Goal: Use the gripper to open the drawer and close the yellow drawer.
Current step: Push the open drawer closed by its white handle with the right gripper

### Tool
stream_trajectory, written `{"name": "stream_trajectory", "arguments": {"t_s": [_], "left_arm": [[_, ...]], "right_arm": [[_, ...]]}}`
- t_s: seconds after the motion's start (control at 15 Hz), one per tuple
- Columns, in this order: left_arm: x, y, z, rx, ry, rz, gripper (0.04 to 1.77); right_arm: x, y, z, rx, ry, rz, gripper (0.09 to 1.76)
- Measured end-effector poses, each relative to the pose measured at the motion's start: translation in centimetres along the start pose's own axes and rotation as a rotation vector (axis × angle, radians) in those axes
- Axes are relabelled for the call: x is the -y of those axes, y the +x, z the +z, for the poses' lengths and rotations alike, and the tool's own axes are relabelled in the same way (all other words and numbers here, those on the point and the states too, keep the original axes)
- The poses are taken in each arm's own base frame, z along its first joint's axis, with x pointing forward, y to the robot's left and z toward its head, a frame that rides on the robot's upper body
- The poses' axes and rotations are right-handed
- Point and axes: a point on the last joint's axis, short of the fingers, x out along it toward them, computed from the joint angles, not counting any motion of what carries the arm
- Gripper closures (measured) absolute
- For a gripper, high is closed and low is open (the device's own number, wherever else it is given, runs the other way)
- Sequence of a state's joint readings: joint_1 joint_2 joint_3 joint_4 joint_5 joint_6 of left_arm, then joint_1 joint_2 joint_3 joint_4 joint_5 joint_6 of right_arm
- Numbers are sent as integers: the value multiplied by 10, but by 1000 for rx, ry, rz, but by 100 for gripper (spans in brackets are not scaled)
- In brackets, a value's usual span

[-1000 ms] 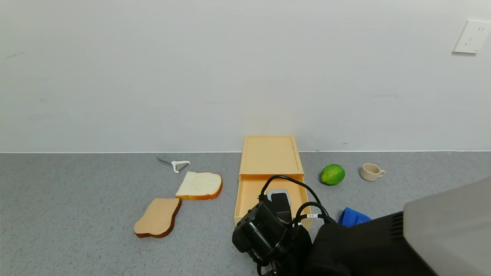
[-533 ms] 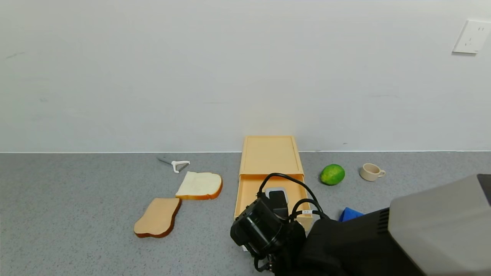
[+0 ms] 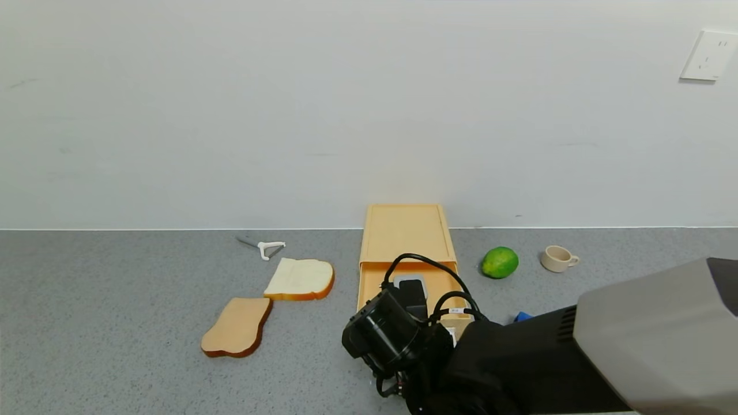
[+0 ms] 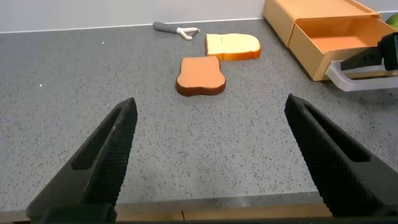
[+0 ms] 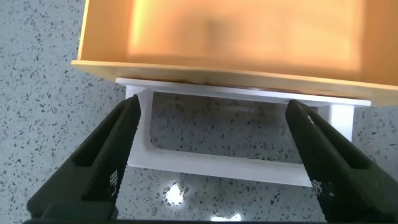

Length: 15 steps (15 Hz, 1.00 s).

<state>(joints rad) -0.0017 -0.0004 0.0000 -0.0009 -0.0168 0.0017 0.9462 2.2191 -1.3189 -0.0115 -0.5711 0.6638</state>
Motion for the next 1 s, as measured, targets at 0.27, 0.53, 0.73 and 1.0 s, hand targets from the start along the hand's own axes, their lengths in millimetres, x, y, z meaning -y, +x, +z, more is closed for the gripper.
{"name": "stream_trajectory", "arguments": {"t_s": [0.27,0.53,0.73,1.0], "left_arm": [[0,0,0,0,0,0,9],[0,0,0,0,0,0,9],[0,0,0,0,0,0,9],[0,0,0,0,0,0,9]], "right_arm": [[-2,3,-1,14,-3,-21,14],[-5,6,0,31,-2,-36,14],[-8,9,2,49,-5,-50,14],[-14,15,5,61,-3,-46,14]]}}
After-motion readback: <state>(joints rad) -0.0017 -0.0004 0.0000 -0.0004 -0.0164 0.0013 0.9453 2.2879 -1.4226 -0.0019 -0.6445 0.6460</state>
